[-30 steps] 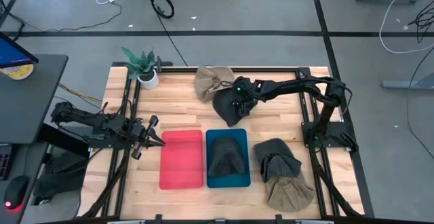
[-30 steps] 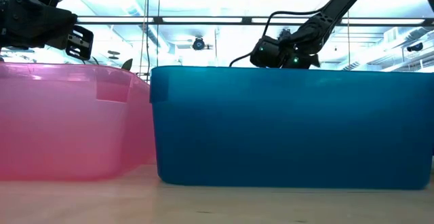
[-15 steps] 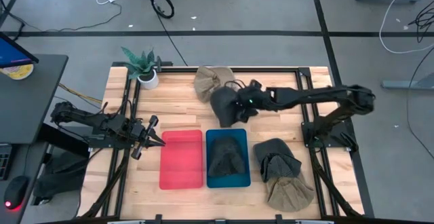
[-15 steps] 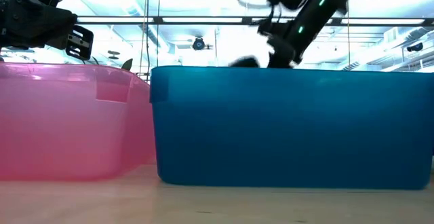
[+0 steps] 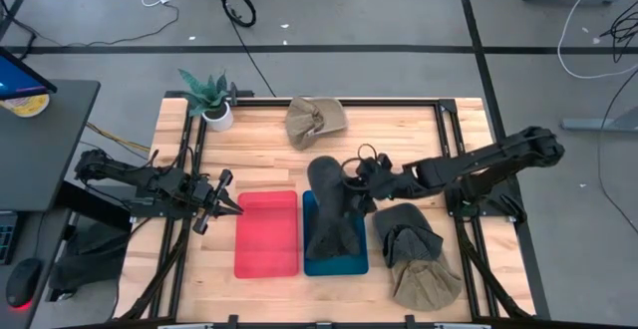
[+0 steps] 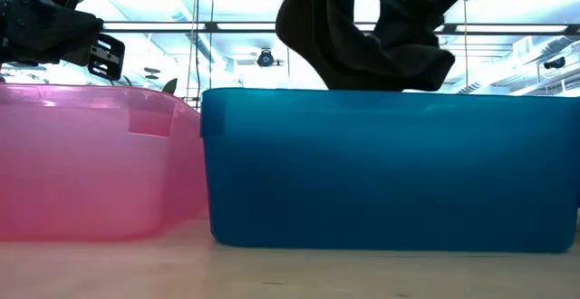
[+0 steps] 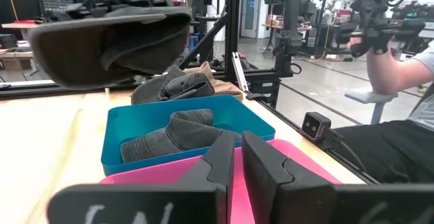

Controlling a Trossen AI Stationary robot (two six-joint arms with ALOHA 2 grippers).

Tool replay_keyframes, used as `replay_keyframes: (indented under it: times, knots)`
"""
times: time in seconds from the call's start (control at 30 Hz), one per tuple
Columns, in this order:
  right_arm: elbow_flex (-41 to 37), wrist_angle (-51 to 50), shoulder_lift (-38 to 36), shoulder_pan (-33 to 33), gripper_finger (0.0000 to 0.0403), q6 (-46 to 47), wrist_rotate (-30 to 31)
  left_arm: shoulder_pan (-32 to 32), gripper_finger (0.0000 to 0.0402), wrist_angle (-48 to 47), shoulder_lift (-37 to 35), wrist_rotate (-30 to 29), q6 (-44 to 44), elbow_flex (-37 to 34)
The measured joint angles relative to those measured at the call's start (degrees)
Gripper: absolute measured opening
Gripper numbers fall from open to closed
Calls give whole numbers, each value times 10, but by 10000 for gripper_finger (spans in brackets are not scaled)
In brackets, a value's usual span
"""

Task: Pick & Place hat
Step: Put the top black cap into the blue bin

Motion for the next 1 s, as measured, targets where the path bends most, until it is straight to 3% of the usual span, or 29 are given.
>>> replay_keyframes:
  times: [0.5, 1.0]
  knots:
    - [0, -5, 50, 126, 0, 217, 60, 0, 34, 0, 0, 0, 0, 0]
    - [1, 31, 137, 146, 0, 312, 75, 0, 34, 0, 0, 0, 0, 0]
